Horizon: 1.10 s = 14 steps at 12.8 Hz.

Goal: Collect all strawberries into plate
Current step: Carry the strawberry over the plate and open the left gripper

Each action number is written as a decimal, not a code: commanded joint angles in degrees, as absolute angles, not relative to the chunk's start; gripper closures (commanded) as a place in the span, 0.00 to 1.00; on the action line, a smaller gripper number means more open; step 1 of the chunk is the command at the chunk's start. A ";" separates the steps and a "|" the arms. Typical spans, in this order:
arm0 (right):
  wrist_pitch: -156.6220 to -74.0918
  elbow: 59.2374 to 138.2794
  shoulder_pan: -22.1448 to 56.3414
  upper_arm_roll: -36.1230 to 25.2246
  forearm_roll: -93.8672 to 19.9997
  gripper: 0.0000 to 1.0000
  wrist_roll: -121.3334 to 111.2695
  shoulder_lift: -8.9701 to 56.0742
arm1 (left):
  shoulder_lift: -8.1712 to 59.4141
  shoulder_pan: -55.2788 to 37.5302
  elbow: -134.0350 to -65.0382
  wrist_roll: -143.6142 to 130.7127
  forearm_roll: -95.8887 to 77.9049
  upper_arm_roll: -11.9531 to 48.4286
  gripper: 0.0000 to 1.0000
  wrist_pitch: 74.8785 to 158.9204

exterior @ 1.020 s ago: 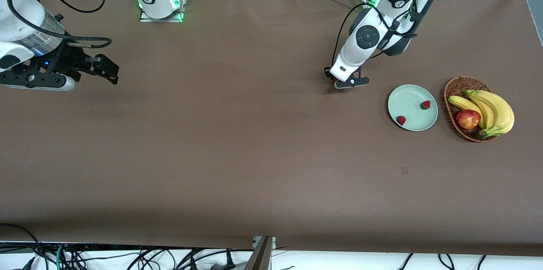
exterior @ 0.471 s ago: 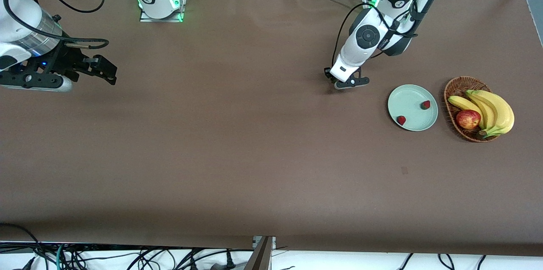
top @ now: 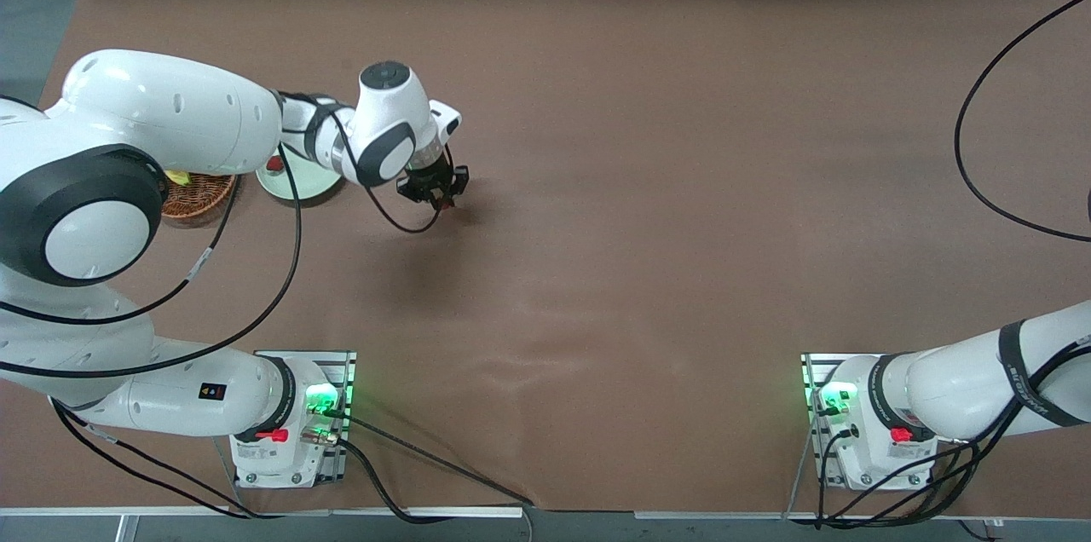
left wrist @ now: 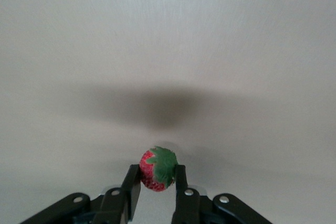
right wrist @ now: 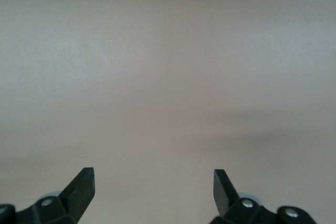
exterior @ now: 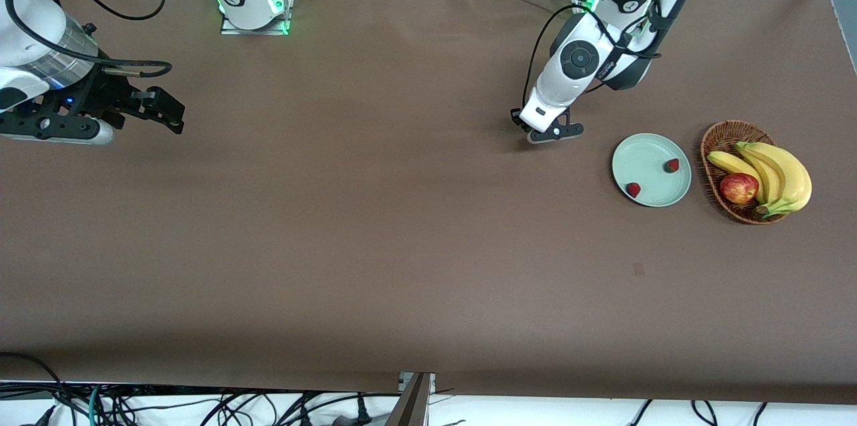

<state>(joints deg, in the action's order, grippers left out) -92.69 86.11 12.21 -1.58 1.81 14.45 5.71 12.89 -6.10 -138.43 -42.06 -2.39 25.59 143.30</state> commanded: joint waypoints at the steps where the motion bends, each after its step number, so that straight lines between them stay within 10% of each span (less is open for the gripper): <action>1: -92.81 85.78 11.60 -1.49 0.62 0.00 13.62 5.71 | 8.97 -6.24 -129.32 -41.31 -3.51 22.51 0.81 128.38; 7: -92.81 85.78 11.60 -1.49 0.62 0.00 13.62 5.71 | 3.96 -5.98 -122.17 -10.34 -7.30 0.92 0.81 111.89; 14: -92.81 85.87 11.60 -1.49 0.62 0.00 13.62 5.71 | 17.02 -5.80 -123.74 5.45 -4.92 -9.32 0.80 130.39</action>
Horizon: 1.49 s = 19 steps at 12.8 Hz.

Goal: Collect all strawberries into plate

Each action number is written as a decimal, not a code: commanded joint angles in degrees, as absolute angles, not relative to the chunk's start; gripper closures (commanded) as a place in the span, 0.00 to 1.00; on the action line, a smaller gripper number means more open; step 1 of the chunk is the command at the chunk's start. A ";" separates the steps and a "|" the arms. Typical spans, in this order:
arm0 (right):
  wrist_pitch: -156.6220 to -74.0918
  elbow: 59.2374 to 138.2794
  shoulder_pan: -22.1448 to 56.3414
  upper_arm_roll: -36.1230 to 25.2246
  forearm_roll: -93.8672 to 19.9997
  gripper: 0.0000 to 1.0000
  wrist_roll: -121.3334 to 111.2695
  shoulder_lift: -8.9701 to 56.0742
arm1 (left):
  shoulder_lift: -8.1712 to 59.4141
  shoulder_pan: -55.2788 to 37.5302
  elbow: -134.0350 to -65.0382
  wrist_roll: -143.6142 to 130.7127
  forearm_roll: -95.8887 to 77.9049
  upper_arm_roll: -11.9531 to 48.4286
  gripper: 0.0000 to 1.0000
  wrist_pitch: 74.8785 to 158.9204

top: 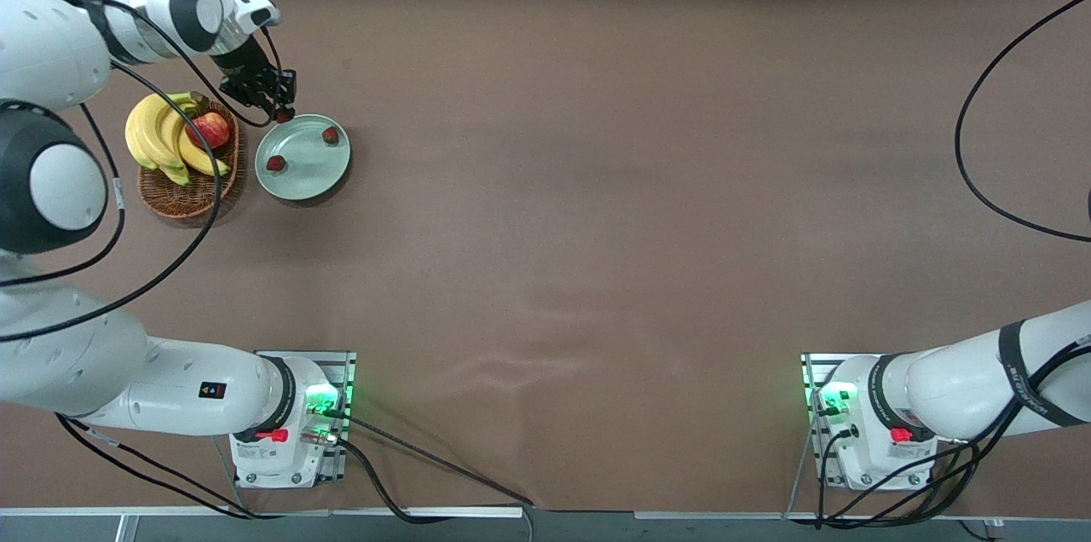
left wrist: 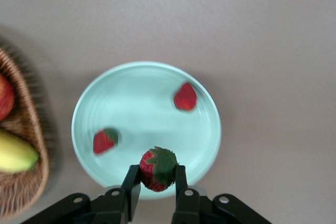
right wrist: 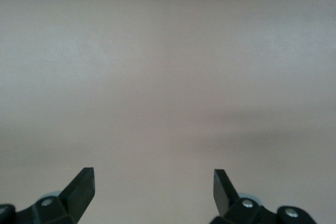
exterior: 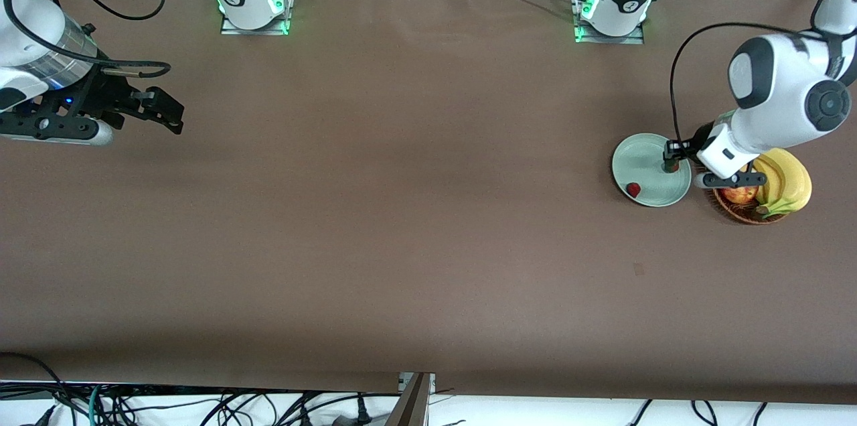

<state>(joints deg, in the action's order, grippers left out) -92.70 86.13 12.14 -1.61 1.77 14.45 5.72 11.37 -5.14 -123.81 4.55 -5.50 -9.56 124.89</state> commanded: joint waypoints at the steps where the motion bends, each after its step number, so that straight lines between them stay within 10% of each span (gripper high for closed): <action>1: -92.81 85.87 11.60 -1.41 0.62 0.00 13.54 5.71 | 18.96 -5.71 -124.01 5.54 -4.92 -9.40 0.80 132.95; 4: -92.81 85.87 11.60 -1.49 0.62 0.00 13.54 5.71 | 20.39 -5.54 -124.89 5.62 -3.52 -9.40 0.71 134.30; 6: -92.81 85.87 11.60 -1.49 0.62 0.00 13.54 5.71 | 19.95 -5.36 -124.28 6.23 -1.94 -9.40 0.00 133.16; 19: -92.72 85.87 11.60 -1.49 0.62 0.00 13.53 5.71 | 0.62 -3.96 -97.05 10.99 -1.93 -4.14 0.00 90.36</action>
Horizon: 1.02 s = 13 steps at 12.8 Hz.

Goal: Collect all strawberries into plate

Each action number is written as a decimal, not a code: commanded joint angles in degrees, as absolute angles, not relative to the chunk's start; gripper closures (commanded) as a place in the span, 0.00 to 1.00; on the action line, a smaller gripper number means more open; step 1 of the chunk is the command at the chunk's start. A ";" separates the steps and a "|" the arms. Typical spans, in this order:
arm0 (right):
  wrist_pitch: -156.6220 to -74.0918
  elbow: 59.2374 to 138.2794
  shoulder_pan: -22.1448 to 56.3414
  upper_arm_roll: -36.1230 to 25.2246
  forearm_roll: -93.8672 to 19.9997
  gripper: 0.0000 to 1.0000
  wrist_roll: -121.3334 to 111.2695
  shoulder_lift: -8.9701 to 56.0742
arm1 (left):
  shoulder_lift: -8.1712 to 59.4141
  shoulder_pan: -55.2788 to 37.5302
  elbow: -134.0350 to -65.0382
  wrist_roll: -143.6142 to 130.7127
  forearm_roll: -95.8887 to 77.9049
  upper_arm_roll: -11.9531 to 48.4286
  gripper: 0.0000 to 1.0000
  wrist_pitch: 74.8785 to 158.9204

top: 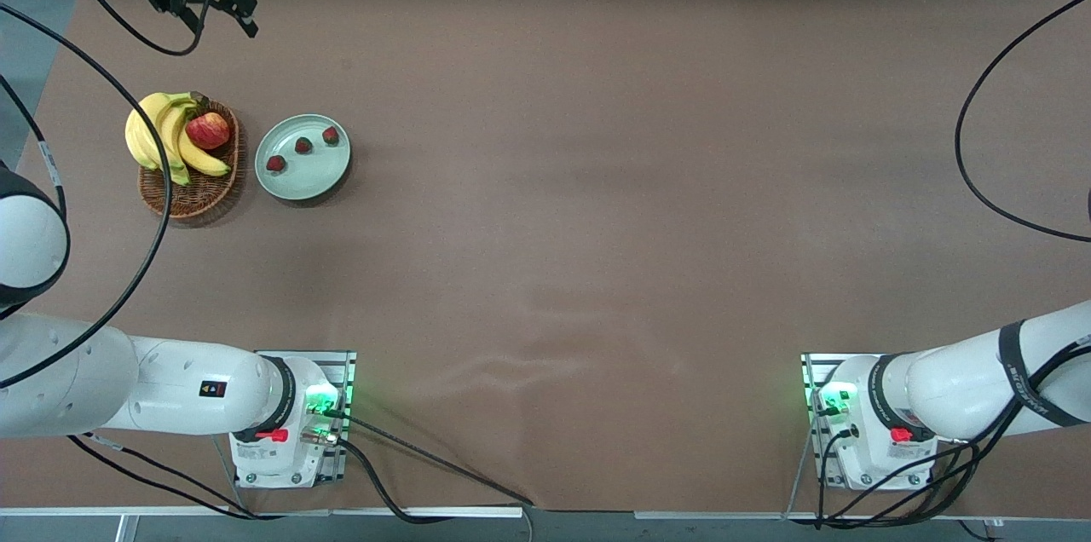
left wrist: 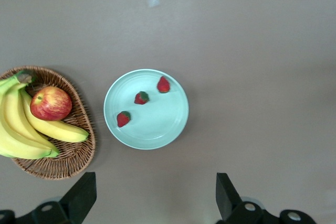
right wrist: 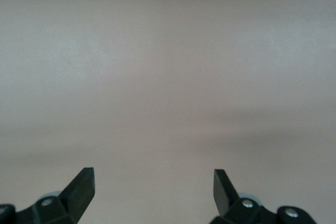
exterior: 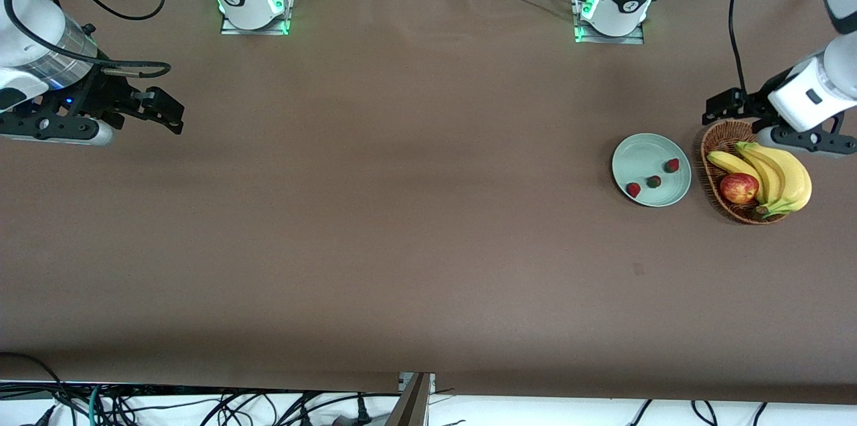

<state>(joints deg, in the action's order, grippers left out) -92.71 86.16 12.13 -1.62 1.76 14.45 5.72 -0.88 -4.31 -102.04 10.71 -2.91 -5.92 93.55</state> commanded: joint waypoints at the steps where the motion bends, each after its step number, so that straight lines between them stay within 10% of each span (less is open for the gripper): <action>1: -92.72 85.87 11.60 -1.49 0.62 0.00 13.45 5.71 | 0.62 -4.04 -95.03 10.81 -1.93 -3.87 0.00 89.05; 13: -92.72 85.87 11.60 -1.49 0.62 0.00 13.45 5.71 | 1.14 -5.18 -90.70 6.06 -1.15 -3.43 0.00 85.16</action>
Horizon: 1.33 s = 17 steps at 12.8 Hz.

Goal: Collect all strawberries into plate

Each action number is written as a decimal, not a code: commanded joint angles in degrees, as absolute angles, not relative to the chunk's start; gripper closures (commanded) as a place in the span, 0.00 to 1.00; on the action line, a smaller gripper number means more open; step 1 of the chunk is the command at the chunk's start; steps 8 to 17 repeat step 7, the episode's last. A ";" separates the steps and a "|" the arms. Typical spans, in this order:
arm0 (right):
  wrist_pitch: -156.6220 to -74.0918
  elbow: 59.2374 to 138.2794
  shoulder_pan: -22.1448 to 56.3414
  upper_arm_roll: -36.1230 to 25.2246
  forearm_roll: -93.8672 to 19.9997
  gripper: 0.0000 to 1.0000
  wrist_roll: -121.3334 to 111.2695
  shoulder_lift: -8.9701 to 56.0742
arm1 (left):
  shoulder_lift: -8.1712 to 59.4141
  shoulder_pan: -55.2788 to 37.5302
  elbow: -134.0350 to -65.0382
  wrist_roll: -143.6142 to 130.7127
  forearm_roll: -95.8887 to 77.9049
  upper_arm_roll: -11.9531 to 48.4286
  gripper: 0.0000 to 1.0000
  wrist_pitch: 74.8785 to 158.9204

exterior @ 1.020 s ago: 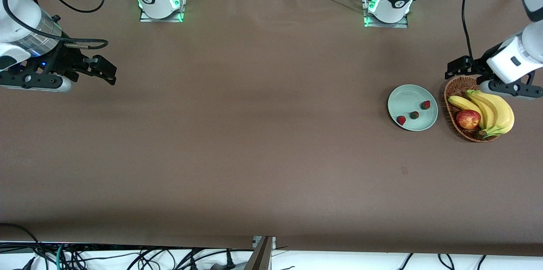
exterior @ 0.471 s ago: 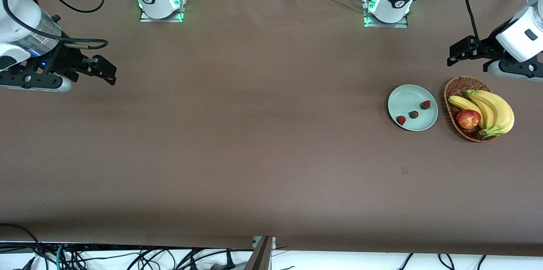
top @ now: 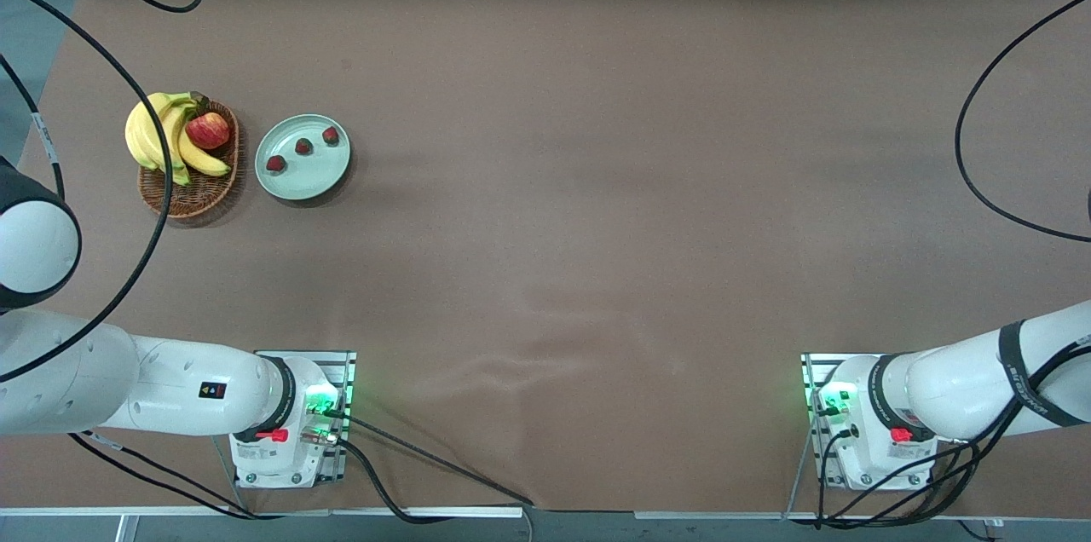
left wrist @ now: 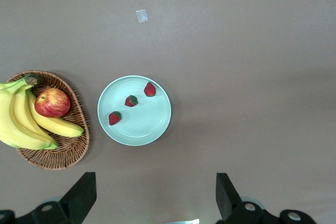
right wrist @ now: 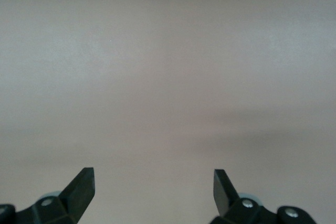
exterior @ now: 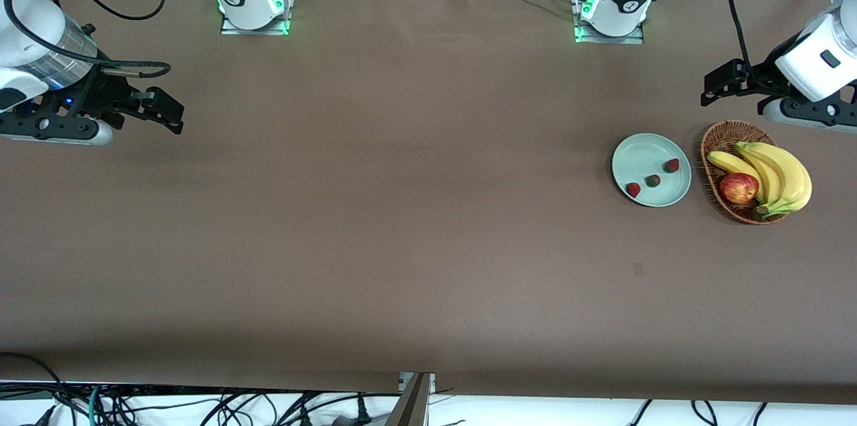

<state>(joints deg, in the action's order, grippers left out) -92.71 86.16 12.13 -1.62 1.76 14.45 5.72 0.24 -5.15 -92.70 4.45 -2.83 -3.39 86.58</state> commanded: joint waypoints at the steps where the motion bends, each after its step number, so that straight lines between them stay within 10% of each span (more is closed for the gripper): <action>1: -92.72 85.87 11.60 -1.49 0.62 0.00 13.45 5.71 | 1.14 -5.27 -90.62 5.89 1.64 -2.99 0.00 85.17; 17: -92.72 85.87 11.60 -1.49 0.62 0.00 13.45 5.71 | 1.14 -5.62 -90.62 5.80 2.11 -2.99 0.00 85.17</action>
